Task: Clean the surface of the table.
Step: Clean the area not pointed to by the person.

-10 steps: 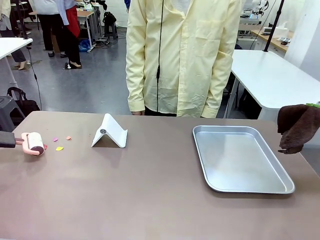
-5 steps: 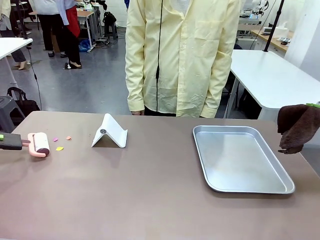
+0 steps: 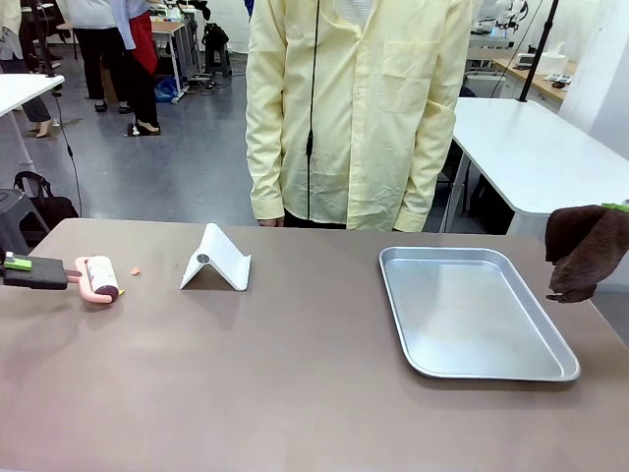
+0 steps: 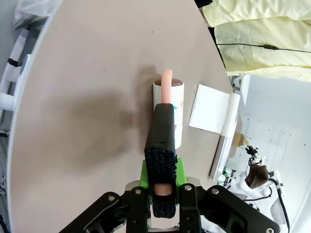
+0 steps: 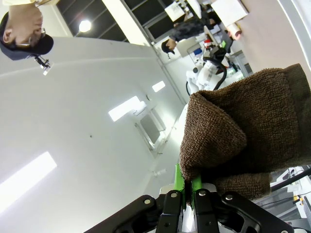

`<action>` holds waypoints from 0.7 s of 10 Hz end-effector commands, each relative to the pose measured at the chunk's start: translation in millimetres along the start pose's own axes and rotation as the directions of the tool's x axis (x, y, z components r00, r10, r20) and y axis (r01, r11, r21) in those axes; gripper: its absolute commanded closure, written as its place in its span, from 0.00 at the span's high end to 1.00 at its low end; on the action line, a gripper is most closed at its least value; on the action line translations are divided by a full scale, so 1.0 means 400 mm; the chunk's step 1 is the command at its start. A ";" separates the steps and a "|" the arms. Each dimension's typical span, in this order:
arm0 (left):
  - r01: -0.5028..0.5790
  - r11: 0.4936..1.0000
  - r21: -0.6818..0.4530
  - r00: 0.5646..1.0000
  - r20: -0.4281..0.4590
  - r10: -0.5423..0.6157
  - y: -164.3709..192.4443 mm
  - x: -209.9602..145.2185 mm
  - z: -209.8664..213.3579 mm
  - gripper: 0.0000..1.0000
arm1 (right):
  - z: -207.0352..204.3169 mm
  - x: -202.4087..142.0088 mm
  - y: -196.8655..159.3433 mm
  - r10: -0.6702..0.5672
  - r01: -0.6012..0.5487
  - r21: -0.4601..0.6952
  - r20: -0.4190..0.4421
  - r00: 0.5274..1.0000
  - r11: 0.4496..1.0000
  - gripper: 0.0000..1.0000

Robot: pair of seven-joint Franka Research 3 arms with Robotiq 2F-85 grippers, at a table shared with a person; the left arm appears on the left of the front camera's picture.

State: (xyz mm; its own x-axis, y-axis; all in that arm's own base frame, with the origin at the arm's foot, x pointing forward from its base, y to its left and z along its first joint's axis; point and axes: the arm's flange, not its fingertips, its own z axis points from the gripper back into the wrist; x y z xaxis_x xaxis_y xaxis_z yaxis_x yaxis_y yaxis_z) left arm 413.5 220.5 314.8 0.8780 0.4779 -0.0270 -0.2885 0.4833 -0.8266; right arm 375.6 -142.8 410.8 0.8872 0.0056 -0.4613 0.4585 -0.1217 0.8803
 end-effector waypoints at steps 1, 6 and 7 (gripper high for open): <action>-0.019 0.995 0.095 0.999 -0.035 0.022 0.011 0.001 -0.090 0.22 | -0.010 0.004 0.008 0.012 -0.012 0.014 0.009 1.000 1.000 0.06; -0.015 0.995 0.098 0.996 -0.092 0.024 -0.060 0.047 -0.199 0.22 | -0.010 0.004 0.008 0.012 -0.012 0.014 0.009 1.000 1.000 0.06; -0.007 0.997 0.083 0.996 -0.090 0.015 -0.074 0.054 -0.203 0.22 | -0.010 0.004 0.008 0.012 -0.012 0.014 0.009 1.000 1.000 0.06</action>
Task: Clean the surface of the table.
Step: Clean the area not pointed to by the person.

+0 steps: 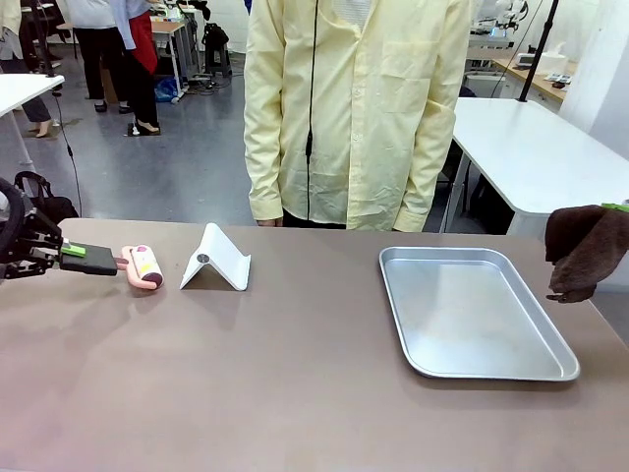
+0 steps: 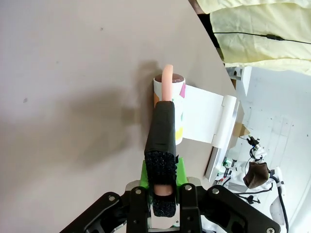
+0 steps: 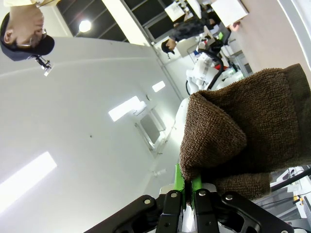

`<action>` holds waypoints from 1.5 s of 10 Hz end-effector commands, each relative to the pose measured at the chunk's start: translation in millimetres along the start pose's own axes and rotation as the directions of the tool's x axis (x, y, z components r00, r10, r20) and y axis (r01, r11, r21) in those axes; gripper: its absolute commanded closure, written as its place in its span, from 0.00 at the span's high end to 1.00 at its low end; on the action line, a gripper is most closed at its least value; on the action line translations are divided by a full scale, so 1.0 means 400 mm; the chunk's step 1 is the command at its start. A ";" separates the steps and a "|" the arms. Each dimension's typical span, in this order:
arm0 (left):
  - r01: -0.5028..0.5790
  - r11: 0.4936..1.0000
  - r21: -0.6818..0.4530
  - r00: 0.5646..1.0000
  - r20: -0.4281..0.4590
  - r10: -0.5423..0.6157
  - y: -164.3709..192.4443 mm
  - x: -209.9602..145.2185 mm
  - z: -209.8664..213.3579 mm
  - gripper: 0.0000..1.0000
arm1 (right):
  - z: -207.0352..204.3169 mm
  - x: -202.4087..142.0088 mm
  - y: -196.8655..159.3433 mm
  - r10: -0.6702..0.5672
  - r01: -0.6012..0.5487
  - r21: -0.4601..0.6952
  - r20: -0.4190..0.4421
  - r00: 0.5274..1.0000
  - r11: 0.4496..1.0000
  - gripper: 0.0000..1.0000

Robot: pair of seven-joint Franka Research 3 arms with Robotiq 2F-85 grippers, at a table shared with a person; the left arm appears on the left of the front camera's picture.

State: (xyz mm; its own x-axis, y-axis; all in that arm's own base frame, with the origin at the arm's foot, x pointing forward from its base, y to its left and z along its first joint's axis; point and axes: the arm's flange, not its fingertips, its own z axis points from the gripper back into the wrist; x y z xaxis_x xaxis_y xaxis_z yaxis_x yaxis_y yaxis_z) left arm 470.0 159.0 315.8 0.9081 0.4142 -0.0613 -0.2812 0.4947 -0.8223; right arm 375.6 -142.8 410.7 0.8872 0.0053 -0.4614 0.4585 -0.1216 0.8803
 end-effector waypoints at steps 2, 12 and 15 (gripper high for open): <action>0.044 0.998 -0.039 0.999 -0.010 -0.044 0.000 -0.016 0.005 0.22 | -0.010 0.004 0.008 0.012 -0.012 0.015 0.009 1.000 1.000 0.06; 0.348 0.826 -0.444 0.889 -0.122 -0.441 -0.022 -0.497 0.448 0.22 | -0.010 0.004 0.008 0.012 -0.012 0.015 0.009 1.000 1.000 0.06; 0.326 0.840 -0.433 0.901 -0.127 -0.415 -0.018 -0.508 0.458 0.22 | -0.010 0.004 0.008 0.012 -0.012 0.015 0.009 1.000 1.000 0.06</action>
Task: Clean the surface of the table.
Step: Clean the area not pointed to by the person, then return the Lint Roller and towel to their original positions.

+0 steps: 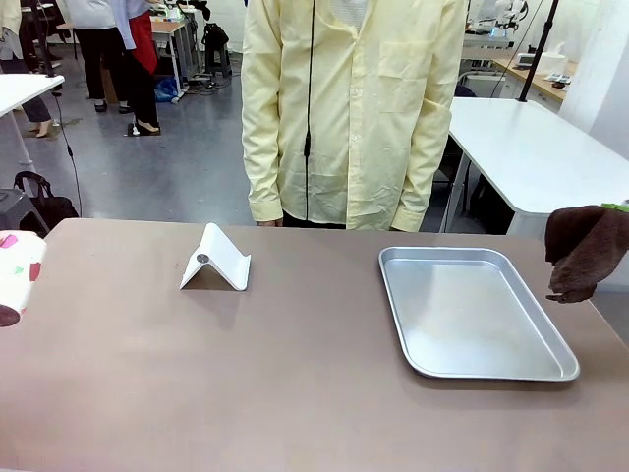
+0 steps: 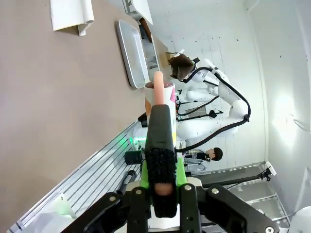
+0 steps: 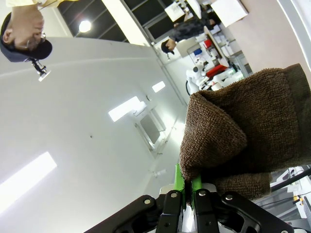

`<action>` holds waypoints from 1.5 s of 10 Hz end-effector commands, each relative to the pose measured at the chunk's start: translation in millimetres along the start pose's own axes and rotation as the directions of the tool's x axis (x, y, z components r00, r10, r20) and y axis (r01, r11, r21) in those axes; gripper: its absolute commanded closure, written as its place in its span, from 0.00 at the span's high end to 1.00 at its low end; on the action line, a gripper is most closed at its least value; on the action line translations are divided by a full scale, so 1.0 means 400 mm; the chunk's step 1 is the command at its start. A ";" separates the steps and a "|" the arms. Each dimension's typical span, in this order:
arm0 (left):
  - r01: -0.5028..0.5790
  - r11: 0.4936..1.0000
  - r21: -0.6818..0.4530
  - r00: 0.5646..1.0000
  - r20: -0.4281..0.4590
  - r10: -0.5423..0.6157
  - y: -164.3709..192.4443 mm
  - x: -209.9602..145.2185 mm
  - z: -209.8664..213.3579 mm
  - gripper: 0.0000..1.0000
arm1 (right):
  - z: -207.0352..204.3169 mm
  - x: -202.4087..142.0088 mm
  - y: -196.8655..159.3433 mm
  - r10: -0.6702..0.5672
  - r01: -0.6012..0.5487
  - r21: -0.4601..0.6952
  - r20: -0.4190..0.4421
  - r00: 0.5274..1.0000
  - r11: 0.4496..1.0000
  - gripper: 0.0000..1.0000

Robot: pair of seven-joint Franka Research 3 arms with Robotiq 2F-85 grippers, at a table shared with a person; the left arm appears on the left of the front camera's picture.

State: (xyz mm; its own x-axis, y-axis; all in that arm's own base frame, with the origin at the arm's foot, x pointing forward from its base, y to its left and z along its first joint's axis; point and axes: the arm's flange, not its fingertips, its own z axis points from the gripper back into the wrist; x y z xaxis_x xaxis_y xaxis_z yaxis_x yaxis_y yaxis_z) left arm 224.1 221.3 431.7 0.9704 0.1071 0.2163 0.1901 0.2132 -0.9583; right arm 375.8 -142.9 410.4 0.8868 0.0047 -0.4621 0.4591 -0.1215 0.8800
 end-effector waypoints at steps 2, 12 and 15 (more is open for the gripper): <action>0.006 1.000 0.006 0.999 -0.036 -0.005 -0.016 0.017 -0.024 0.22 | -0.011 0.003 0.009 0.012 -0.012 0.015 0.008 1.000 1.000 0.06; 0.006 1.000 0.006 0.999 -0.036 -0.005 -0.016 0.017 -0.024 0.22 | -0.011 0.003 0.009 0.012 -0.012 0.015 0.008 1.000 1.000 0.06; 0.006 1.000 0.006 0.999 -0.036 -0.005 -0.016 0.017 -0.024 0.22 | -0.011 0.003 0.009 0.012 -0.012 0.015 0.008 1.000 1.000 0.06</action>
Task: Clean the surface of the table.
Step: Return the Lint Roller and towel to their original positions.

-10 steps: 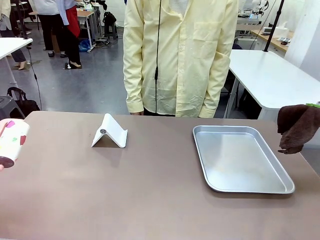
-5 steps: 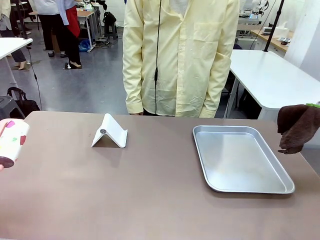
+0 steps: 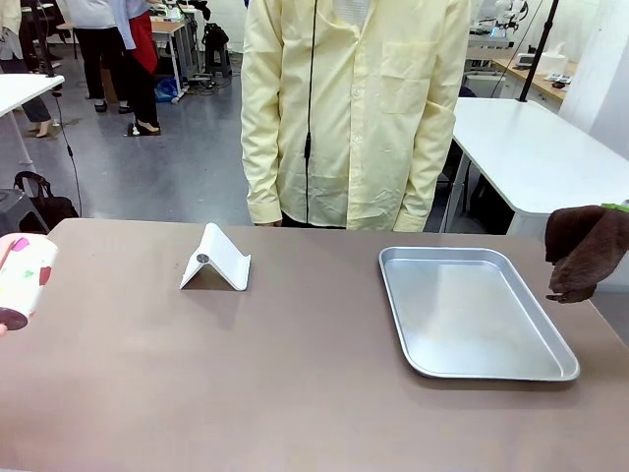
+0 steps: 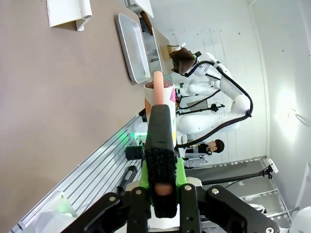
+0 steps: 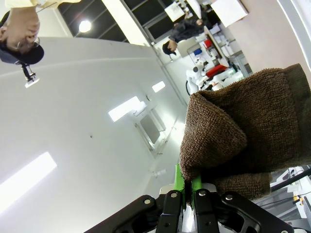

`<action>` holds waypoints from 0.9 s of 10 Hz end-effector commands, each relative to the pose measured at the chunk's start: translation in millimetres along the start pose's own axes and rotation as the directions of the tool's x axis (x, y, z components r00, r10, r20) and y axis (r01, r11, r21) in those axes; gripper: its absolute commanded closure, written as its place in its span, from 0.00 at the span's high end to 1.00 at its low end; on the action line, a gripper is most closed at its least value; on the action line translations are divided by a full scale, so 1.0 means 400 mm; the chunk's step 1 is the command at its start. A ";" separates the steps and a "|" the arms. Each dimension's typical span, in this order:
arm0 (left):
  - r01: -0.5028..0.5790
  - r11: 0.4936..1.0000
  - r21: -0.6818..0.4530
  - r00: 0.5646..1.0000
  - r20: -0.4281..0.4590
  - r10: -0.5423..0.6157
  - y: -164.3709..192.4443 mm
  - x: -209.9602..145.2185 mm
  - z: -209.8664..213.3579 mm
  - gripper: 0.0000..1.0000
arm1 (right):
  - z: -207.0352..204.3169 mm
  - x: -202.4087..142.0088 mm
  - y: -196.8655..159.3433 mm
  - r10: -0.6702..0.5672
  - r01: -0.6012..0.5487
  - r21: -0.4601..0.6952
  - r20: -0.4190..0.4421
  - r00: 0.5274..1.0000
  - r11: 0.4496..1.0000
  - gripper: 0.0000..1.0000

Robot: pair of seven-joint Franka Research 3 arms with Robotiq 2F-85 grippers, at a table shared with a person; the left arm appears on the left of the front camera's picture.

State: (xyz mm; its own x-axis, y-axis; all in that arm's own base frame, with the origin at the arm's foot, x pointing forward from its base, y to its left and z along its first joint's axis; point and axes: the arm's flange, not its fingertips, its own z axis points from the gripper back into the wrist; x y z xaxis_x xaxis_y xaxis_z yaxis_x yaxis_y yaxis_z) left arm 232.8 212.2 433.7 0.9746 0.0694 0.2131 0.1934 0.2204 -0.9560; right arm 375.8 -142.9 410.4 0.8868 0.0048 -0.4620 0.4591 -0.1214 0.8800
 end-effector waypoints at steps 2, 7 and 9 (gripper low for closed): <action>0.012 0.999 -0.040 1.000 0.021 -0.011 -0.023 0.025 -0.025 0.22 | -0.075 0.007 0.019 0.020 -0.019 -0.038 0.019 1.000 0.999 0.06; -0.026 0.996 0.086 0.997 -0.075 0.033 -0.181 0.276 -0.298 0.22 | -0.582 0.215 0.093 0.041 -0.044 -0.222 -0.018 0.999 0.974 0.06; -0.026 0.979 0.200 0.993 -0.110 0.049 -0.240 0.372 -0.429 0.22 | -0.737 0.314 0.064 0.022 -0.006 -0.308 0.049 0.999 0.951 0.06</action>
State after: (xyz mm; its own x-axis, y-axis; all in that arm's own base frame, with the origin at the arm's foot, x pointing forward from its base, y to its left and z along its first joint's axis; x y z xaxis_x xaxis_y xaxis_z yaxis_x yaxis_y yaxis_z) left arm 365.9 45.9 511.7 0.9852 -0.0227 0.1697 0.1662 0.3658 -0.9158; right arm 490.2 139.4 410.9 0.9129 -0.0061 -0.4081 0.4038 0.1599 0.9008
